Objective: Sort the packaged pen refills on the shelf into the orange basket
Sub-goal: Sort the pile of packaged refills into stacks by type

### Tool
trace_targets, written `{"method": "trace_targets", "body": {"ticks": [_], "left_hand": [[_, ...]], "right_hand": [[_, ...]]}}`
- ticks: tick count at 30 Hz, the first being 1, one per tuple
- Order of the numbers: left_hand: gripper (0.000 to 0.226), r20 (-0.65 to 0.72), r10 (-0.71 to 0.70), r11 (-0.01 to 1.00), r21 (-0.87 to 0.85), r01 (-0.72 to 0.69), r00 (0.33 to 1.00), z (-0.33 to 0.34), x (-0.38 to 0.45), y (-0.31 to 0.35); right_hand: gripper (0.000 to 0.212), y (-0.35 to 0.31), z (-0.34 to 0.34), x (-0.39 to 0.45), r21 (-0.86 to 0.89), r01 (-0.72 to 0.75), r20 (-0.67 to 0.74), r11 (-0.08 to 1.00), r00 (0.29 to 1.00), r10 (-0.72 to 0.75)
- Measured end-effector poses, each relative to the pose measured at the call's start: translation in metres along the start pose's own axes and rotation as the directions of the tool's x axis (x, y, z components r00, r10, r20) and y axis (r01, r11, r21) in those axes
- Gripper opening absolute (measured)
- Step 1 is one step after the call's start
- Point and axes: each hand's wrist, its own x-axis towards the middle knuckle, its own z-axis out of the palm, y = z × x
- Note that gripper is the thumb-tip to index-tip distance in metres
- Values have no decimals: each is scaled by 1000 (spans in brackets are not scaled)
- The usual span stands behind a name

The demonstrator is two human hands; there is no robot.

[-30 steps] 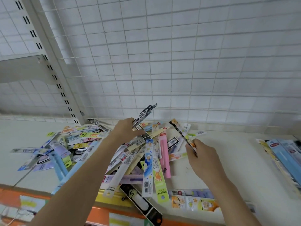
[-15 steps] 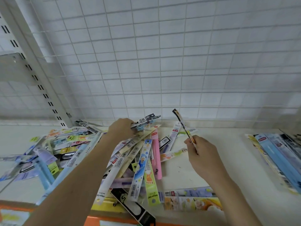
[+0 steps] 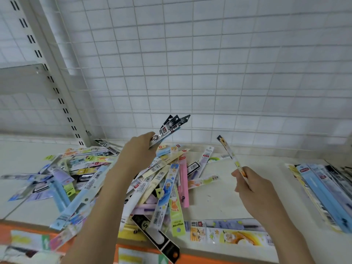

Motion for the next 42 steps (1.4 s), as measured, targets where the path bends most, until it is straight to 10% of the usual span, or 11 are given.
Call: {"method": "trace_targets", "body": {"ticks": [9,19,26,36,42], "left_hand": [[42,-125,-279,928,-288,235,952,0,-76,5],[50,4,-353,933,-75,353,936,45,-78,15],[37,89,-359,926,-89,366,929,57,-78,18],[24,95,-339,689,-652,316,936,10,-92,22],[39,-32,-265,791,-579,198,964,-4,-104,34]], "right_hand": [[20,4,-3,-14,28,36,-4,999,999,-36],[34,9,4,-31,-44,79,3,996,997,-79],[35,15,-2,-35,-69,46,-2,997,999,-46],[36,17,6,-32,-81,58,21,995,998,-57],[32,15,-1,-32,-127,94,24,987,995,-92]]}}
